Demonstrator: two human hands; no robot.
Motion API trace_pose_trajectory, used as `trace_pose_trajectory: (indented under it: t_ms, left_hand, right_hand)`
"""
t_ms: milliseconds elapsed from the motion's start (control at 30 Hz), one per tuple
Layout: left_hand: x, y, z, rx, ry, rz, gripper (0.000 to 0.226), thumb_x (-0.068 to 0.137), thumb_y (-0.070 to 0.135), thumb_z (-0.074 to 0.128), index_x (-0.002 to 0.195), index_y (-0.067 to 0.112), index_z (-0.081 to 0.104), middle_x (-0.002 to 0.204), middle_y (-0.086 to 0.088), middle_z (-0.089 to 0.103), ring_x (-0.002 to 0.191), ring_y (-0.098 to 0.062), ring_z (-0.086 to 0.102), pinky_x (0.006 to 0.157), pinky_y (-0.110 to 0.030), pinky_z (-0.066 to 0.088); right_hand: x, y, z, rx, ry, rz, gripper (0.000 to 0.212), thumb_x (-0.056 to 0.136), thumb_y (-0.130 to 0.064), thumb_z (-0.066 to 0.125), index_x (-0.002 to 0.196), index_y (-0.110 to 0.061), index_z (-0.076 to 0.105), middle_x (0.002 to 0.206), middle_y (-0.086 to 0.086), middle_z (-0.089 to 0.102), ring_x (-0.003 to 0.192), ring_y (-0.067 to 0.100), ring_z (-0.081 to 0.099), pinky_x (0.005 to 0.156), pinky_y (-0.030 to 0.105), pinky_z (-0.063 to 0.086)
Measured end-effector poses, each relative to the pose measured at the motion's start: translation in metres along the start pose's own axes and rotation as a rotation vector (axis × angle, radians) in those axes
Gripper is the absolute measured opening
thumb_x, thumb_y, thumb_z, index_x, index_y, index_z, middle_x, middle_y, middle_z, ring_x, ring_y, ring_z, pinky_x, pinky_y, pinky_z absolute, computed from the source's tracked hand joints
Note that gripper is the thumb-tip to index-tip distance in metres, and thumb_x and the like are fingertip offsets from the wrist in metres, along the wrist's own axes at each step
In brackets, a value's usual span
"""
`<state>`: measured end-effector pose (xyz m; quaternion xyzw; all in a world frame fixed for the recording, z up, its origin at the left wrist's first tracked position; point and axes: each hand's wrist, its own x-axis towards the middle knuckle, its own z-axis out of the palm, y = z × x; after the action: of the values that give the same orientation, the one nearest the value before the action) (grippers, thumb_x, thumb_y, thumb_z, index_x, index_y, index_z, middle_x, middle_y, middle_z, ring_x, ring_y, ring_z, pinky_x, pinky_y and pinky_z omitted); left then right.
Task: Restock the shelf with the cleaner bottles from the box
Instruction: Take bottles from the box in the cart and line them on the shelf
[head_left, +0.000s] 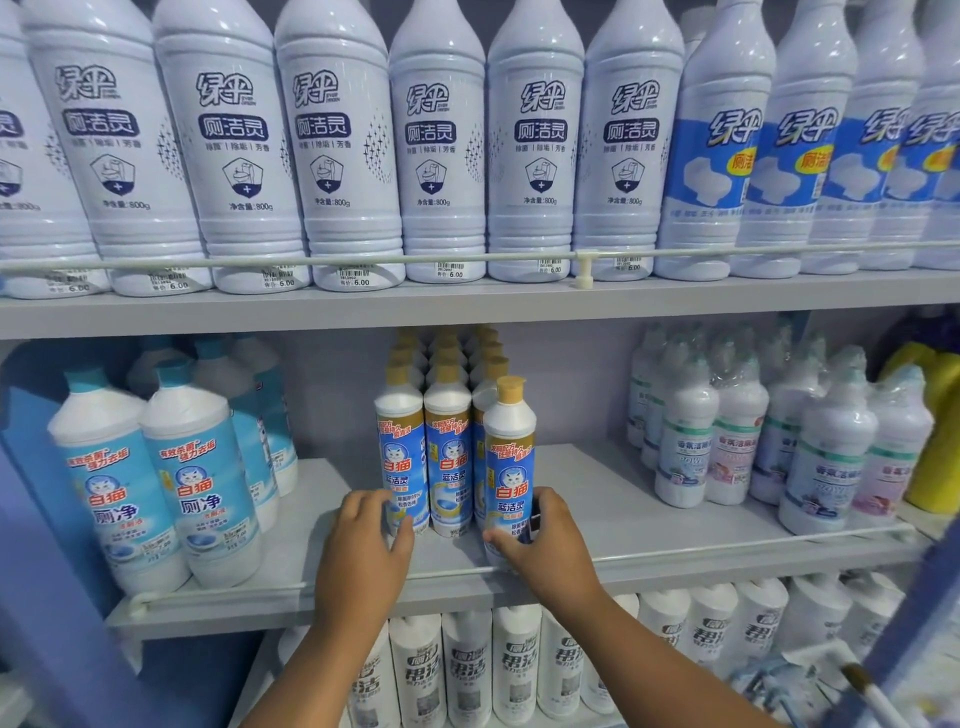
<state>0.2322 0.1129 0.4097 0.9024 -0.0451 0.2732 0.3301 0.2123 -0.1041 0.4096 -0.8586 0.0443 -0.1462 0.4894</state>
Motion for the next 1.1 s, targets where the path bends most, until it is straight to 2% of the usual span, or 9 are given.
trace_pose_trajectory:
  t_ms: [100, 167, 267, 333, 500, 567, 867, 1000, 1100]
  left_hand:
    - [0.012, -0.003, 0.004, -0.088, -0.059, -0.195, 0.058, 0.086, 0.029, 0.075, 0.135, 0.008, 0.051, 0.131, -0.011, 0.058, 0.114, -0.027, 0.059, 0.083, -0.035, 0.050]
    - [0.021, -0.006, 0.008, -0.144, -0.121, -0.241, 0.067, 0.087, 0.033, 0.074, 0.142, 0.012, 0.044, 0.137, -0.009, 0.058, 0.117, -0.026, 0.061, 0.087, -0.038, 0.053]
    - [0.028, -0.005, 0.011, -0.235, -0.179, -0.230, 0.049, 0.087, 0.029, 0.074, 0.130, 0.019, 0.053, 0.120, 0.003, 0.067, 0.088, -0.012, 0.066, 0.064, -0.020, 0.047]
    - [0.030, -0.006, 0.013, -0.287, -0.180, -0.227, 0.038, 0.087, 0.024, 0.075, 0.121, 0.023, 0.057, 0.113, 0.007, 0.070, 0.081, -0.005, 0.065, 0.061, -0.014, 0.043]
    - [0.032, -0.010, 0.018, -0.310, -0.151, -0.245, 0.040, 0.083, 0.022, 0.080, 0.116, 0.021, 0.057, 0.087, 0.022, 0.062, 0.074, 0.002, 0.063, 0.059, -0.020, 0.047]
    - [0.033, -0.011, 0.019, -0.306, -0.140, -0.241, 0.043, 0.080, 0.026, 0.082, 0.115, 0.022, 0.056, 0.086, 0.021, 0.061, 0.074, -0.002, 0.065, 0.059, -0.025, 0.050]
    - [0.035, -0.017, 0.026, -0.299, -0.139, -0.234, 0.048, 0.079, 0.032, 0.082, 0.117, 0.021, 0.055, 0.097, 0.008, 0.066, 0.075, -0.009, 0.067, 0.057, -0.026, 0.049]
    - [0.037, -0.023, 0.028, -0.283, -0.146, -0.244, 0.055, 0.077, 0.036, 0.083, 0.120, 0.020, 0.054, 0.107, 0.000, 0.070, 0.080, -0.015, 0.069, 0.065, -0.036, 0.057]
    - [0.035, -0.025, 0.025, -0.205, -0.148, -0.250, 0.070, 0.077, 0.044, 0.081, 0.134, 0.016, 0.049, 0.125, -0.007, 0.064, 0.096, -0.025, 0.067, 0.076, -0.040, 0.056]
  right_hand:
    - [-0.001, 0.001, 0.001, -0.003, 0.011, -0.007, 0.058, 0.078, -0.042, 0.083, 0.123, -0.026, 0.049, 0.116, -0.008, 0.059, 0.097, 0.005, 0.062, 0.069, 0.008, 0.048]
    - [-0.002, 0.001, 0.002, -0.002, 0.009, -0.011, 0.058, 0.078, -0.043, 0.082, 0.123, -0.028, 0.049, 0.116, -0.009, 0.060, 0.097, 0.005, 0.062, 0.069, 0.008, 0.048]
    - [-0.003, 0.001, 0.001, 0.009, 0.000, -0.019, 0.054, 0.079, -0.042, 0.082, 0.119, -0.033, 0.047, 0.114, -0.012, 0.063, 0.095, 0.000, 0.062, 0.069, 0.006, 0.048]
    - [-0.003, 0.003, 0.001, -0.009, -0.013, -0.031, 0.054, 0.078, -0.043, 0.082, 0.119, -0.034, 0.047, 0.114, -0.014, 0.063, 0.096, -0.001, 0.062, 0.071, 0.007, 0.048]
    - [-0.004, 0.006, 0.001, -0.047, -0.010, -0.020, 0.055, 0.078, -0.043, 0.082, 0.121, -0.032, 0.049, 0.112, -0.015, 0.063, 0.094, -0.001, 0.062, 0.069, 0.007, 0.048]
    - [-0.004, 0.006, 0.002, -0.057, -0.004, -0.010, 0.056, 0.078, -0.045, 0.082, 0.120, -0.033, 0.047, 0.112, -0.016, 0.062, 0.093, 0.001, 0.061, 0.068, 0.006, 0.047]
    - [-0.007, 0.001, 0.003, -0.092, 0.008, 0.003, 0.058, 0.078, -0.046, 0.081, 0.123, -0.029, 0.049, 0.112, -0.016, 0.062, 0.095, 0.003, 0.062, 0.070, 0.006, 0.046]
    - [-0.008, 0.000, 0.003, -0.096, 0.009, 0.006, 0.059, 0.078, -0.047, 0.081, 0.124, -0.029, 0.049, 0.114, -0.014, 0.063, 0.095, 0.003, 0.062, 0.070, 0.008, 0.047]
    - [-0.008, -0.001, 0.004, -0.093, 0.006, 0.000, 0.060, 0.079, -0.047, 0.080, 0.127, -0.030, 0.048, 0.115, -0.017, 0.062, 0.096, 0.003, 0.061, 0.071, 0.007, 0.045]
